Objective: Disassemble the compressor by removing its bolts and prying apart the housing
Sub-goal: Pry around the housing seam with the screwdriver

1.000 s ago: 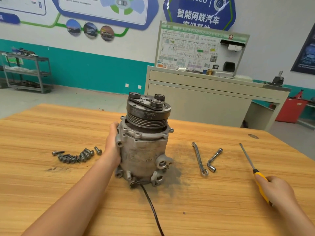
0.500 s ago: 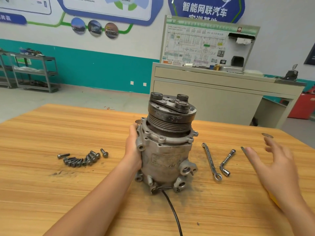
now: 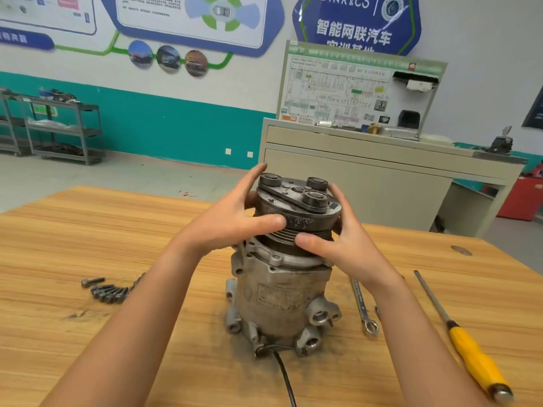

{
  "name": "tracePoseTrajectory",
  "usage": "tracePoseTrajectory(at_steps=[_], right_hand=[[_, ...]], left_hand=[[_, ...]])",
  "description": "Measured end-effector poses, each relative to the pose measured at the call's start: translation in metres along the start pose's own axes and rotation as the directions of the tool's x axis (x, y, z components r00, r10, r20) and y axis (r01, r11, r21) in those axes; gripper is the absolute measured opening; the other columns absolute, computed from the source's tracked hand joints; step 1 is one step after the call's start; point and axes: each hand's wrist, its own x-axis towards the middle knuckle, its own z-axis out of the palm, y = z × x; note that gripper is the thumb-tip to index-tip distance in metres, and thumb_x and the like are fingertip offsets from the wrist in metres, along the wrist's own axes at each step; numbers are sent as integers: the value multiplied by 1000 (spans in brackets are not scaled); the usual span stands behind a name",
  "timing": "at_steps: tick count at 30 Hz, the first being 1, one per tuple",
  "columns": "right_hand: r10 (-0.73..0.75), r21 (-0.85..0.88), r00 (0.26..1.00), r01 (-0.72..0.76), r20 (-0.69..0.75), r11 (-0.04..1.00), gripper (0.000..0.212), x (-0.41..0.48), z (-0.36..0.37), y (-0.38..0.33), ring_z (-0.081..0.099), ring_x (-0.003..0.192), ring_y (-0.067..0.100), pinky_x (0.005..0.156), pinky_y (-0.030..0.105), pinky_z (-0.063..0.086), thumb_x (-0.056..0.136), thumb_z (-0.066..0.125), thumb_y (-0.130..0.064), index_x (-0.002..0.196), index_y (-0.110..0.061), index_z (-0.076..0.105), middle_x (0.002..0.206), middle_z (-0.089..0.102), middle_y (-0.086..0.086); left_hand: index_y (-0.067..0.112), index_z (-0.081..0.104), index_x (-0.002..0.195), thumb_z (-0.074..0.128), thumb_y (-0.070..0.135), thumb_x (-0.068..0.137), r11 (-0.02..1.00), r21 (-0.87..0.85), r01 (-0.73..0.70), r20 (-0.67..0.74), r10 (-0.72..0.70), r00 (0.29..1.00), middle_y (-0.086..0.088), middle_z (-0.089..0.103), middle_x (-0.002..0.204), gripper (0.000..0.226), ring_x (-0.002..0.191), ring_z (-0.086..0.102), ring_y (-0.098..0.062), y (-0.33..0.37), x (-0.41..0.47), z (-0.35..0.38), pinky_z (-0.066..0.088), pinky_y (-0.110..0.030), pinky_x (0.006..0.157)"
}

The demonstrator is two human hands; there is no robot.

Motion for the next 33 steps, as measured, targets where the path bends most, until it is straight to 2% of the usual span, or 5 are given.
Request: tracePoseTrajectory(at_steps=[3,14,22,29,33], right_hand=[[-66,73,997,68,-25,995,74,5,0,3,54,94,-20,70,1,42,53,79,-25,109,-49,38,96,58,-37],[-173,170,976,194,-132,966,70,8,8,11,64,91,-5,70,8,47,50,80,-9,107,-37,49,94,68,-25],[-155,230,982,177,-111,957,66,13,10,4,65,91,-1,70,11,49,48,82,-14,104,-35,54,95,69,-21],[-259,191,957,281,-132,940,88,14,0,-6,59,107,2,81,13,47,40,85,-25,118,-38,45,111,65,-19],[-218,219,970,238,-111,946,83,14,2,-4,62,100,1,75,13,49,41,88,-16,112,-37,49,104,68,-19]], left_hand=[[30,11,147,80,33,57,998,-63,-23,-5,23,1000,21,51,125,113,115,53,6,-4,4,13,43,-10,91],[22,37,137,79,41,44,994,-77,-76,-134,65,989,7,60,122,104,112,59,-5,-2,1,16,45,-21,95],[32,47,121,76,37,45,991,-118,-65,-158,46,986,11,68,106,82,100,65,-5,-2,4,12,48,-15,79],[32,40,128,85,63,36,979,-51,-199,-175,187,967,-4,56,130,107,119,56,-16,18,4,10,43,-32,101],[31,41,127,82,39,41,984,-76,-160,-166,145,975,-5,57,127,96,116,58,-16,15,5,11,43,-39,103]])
